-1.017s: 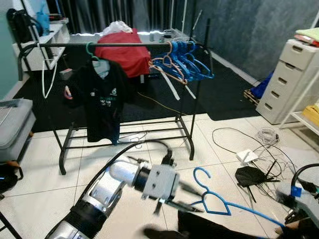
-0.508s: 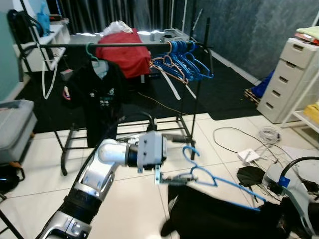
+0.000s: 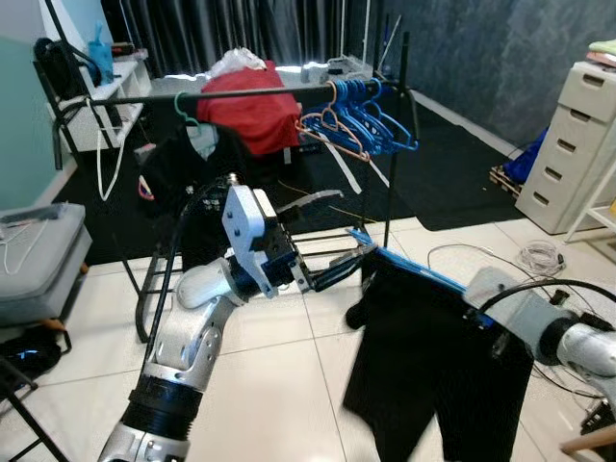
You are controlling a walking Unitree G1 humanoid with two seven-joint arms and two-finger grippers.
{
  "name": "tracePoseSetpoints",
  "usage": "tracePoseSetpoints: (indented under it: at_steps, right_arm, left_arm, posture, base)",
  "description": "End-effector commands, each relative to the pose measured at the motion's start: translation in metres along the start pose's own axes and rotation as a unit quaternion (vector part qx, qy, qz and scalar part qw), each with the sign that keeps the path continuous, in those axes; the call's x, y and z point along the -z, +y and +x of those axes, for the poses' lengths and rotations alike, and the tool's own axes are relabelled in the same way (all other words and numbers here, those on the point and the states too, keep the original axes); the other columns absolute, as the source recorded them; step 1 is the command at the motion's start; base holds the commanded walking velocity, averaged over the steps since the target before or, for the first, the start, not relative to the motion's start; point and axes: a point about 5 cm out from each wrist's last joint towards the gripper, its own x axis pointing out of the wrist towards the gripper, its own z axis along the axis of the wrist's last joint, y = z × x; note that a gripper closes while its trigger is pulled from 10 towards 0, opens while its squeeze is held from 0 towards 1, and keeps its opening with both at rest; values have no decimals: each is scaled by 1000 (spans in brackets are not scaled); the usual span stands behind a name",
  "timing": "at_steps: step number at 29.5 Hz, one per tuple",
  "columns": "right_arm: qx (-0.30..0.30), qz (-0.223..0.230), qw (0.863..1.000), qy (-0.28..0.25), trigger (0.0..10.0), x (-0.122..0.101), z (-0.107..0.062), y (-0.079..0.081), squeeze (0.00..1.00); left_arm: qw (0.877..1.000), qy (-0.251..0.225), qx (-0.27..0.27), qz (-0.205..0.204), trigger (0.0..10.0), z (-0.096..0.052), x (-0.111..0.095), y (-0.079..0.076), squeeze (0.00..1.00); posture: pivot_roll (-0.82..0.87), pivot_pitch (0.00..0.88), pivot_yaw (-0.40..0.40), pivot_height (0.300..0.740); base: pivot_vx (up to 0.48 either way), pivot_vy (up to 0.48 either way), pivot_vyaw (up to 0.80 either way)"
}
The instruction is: Hang hanger
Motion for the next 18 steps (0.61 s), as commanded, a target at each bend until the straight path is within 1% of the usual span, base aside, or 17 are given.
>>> tracePoseSetpoints:
  at_steps: [1, 2, 3, 5, 6, 7, 8, 9, 10, 12, 13, 16, 17, 18]
  right_arm:
    - [36, -47, 997, -58, 10000, -19, 6, -3, 0]
    - [36, -47, 997, -58, 10000, -19, 6, -3, 0]
    - [45, -50, 994, -91, 10000, -28, 10, -1, 0]
    - [45, -50, 994, -91, 10000, -28, 10, -1, 0]
    - [45, -51, 993, -101, 10000, -31, 11, 0, 0]
    - [45, -51, 993, -101, 10000, -31, 11, 0, 0]
    - [49, -56, 991, -115, 10000, -36, 13, 2, 0]
    - [49, -56, 991, -115, 10000, -36, 13, 2, 0]
    - [57, -66, 988, -131, 10000, -43, 15, 5, 0]
    - [57, -66, 988, -131, 10000, -43, 15, 5, 0]
    - [70, -76, 984, -142, 10000, -47, 16, 6, 0]
    - [70, -76, 984, -142, 10000, -47, 16, 6, 0]
    - [83, -82, 982, -151, 10000, -51, 17, 7, 0]
    - [83, -82, 982, -151, 10000, -51, 17, 7, 0]
  left_arm:
    - [995, 24, -26, -89, 10000, 0, 12, -8, 0]
    - [995, 24, -26, -89, 10000, 0, 12, -8, 0]
    - [989, 45, -48, -133, 10000, 1, 22, -11, 0]
    - [989, 45, -48, -133, 10000, 1, 22, -11, 0]
    - [986, 51, -60, -148, 10000, 1, 25, -11, 0]
    - [986, 51, -60, -148, 10000, 1, 25, -11, 0]
    - [981, 61, -82, -164, 10000, 0, 30, -11, 0]
    - [981, 61, -82, -164, 10000, 0, 30, -11, 0]
    - [967, 97, -143, -186, 10000, -2, 41, -7, 0]
    - [967, 97, -143, -186, 10000, -2, 41, -7, 0]
    - [952, 126, -197, -199, 10000, -6, 50, -2, 0]
    - [952, 126, -197, -199, 10000, -6, 50, -2, 0]
    - [934, 150, -246, -211, 10000, -11, 56, 3, 0]
    - [934, 150, -246, -211, 10000, -11, 56, 3, 0]
  posture:
    - [-228, 0, 39, 740]
    - [-228, 0, 39, 740]
    - [-228, 0, 41, 740]
    - [-228, 0, 41, 740]
    - [-228, 0, 41, 740]
    - [-228, 0, 41, 740]
    - [-223, 0, 42, 740]
    - [-223, 0, 42, 740]
    - [-218, 0, 43, 740]
    - [-218, 0, 43, 740]
    - [-216, 0, 47, 740]
    - [-216, 0, 47, 740]
    - [-217, 0, 52, 740]
    - [-217, 0, 52, 740]
  base:
    - [0, 0, 0]
    - [0, 0, 0]
    - [0, 0, 0]
    - [0, 0, 0]
    - [0, 0, 0]
    - [0, 0, 0]
    - [0, 0, 0]
    - [0, 0, 0]
    - [0, 0, 0]
    - [0, 0, 0]
    - [0, 0, 0]
    - [0, 0, 0]
    - [0, 0, 0]
    - [0, 0, 0]
